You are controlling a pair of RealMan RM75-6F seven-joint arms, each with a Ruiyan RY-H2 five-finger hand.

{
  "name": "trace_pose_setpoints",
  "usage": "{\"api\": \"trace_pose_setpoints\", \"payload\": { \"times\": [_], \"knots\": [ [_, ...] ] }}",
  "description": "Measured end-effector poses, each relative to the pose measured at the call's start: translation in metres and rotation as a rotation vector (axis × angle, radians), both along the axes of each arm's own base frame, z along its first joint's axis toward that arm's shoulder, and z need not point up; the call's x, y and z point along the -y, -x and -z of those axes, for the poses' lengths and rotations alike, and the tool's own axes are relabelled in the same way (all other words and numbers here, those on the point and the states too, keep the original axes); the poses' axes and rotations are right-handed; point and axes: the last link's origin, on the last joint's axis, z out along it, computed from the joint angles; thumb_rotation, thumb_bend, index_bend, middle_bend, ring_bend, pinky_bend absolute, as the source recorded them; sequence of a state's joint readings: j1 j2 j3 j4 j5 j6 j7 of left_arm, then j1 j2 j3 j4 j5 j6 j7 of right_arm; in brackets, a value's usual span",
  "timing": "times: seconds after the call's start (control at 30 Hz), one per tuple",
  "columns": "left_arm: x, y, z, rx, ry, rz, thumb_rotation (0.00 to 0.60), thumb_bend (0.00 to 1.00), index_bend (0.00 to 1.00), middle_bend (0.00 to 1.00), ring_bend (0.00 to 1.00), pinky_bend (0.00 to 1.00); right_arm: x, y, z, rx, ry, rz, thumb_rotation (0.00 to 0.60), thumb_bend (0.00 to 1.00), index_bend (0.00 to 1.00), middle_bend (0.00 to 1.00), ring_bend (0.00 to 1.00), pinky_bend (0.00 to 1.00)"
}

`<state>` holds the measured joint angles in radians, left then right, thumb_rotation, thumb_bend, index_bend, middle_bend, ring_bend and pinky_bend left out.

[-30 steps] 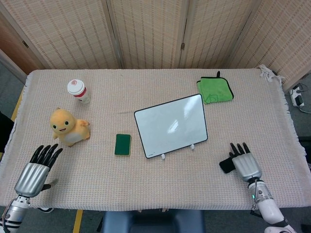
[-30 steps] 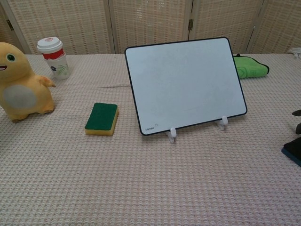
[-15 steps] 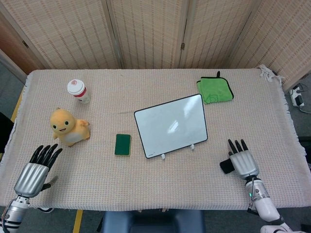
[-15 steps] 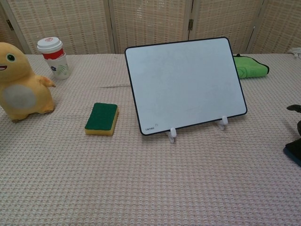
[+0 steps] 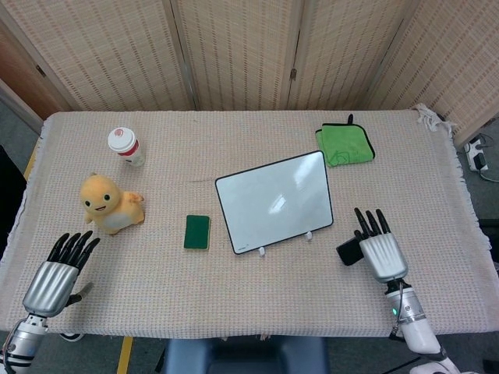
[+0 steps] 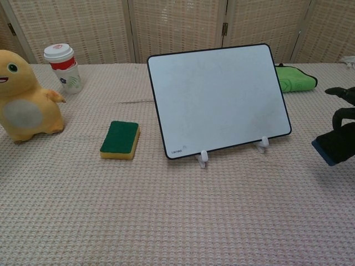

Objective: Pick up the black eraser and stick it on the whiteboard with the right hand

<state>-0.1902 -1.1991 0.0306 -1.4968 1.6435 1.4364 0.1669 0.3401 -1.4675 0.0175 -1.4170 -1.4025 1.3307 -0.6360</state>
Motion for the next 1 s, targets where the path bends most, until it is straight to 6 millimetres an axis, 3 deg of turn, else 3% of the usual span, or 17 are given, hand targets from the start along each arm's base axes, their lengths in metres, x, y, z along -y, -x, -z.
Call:
{"api": "trace_pose_setpoints", "payload": {
  "times": [0.27, 0.6, 1.0],
  "knots": [
    [0.001, 0.0, -0.003, 0.013, -0.005, 0.001, 0.6, 0.28, 0.0, 0.05, 0.02, 0.0, 0.011, -0.032, 0.024, 0.083, 0.147, -0.155, 0.6, 0.32, 0.5, 0.04, 0.07, 0.01],
    [0.005, -0.002, -0.008, 0.039, -0.006, 0.013, 0.6, 0.28, 0.0, 0.05, 0.02, 0.0, 0.047, -0.068, 0.06, 0.132, 0.189, -0.175, 0.6, 0.32, 0.5, 0.04, 0.07, 0.0],
    [0.006, -0.002, -0.01, 0.052, 0.009, 0.013, 0.6, 0.28, 0.01, 0.05, 0.02, 0.0, 0.072, -0.102, 0.074, 0.202, 0.225, -0.192, 0.6, 0.32, 0.5, 0.04, 0.06, 0.0]
  ]
}}
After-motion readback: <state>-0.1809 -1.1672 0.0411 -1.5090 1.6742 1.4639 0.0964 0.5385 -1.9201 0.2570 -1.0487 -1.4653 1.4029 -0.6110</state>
